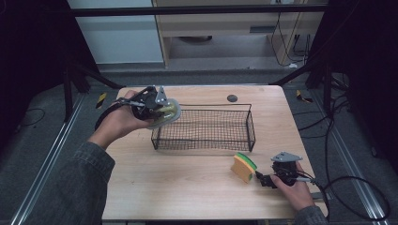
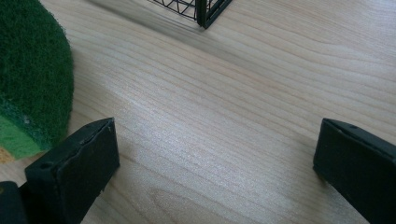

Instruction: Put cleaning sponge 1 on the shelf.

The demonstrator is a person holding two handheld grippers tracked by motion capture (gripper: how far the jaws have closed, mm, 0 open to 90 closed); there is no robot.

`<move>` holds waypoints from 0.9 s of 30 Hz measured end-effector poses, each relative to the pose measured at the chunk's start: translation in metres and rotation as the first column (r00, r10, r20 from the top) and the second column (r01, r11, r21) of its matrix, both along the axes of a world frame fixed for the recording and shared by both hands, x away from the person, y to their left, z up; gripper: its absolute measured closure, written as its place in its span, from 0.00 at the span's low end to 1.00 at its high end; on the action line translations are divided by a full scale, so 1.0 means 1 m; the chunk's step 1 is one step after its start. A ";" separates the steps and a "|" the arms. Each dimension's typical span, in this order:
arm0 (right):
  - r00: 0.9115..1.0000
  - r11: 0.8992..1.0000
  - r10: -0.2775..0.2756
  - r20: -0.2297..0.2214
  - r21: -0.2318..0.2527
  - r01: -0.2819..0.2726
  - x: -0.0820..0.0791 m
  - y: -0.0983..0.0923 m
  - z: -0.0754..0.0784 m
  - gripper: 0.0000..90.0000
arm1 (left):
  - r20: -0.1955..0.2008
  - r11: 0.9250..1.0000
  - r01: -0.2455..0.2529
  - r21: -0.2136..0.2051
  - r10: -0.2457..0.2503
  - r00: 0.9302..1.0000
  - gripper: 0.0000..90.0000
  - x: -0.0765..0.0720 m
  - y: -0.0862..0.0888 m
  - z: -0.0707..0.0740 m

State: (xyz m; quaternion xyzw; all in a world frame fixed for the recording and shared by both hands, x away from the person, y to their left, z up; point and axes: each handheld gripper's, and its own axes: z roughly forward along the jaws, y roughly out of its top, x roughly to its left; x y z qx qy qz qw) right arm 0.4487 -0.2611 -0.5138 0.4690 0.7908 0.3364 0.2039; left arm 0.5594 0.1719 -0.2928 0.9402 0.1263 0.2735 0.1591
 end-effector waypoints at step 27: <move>1.000 1.000 0.002 -0.001 0.000 -0.002 0.000 0.000 0.000 0.01 | 0.031 0.996 0.083 0.031 -0.084 0.996 0.79 0.001 -0.020 -0.008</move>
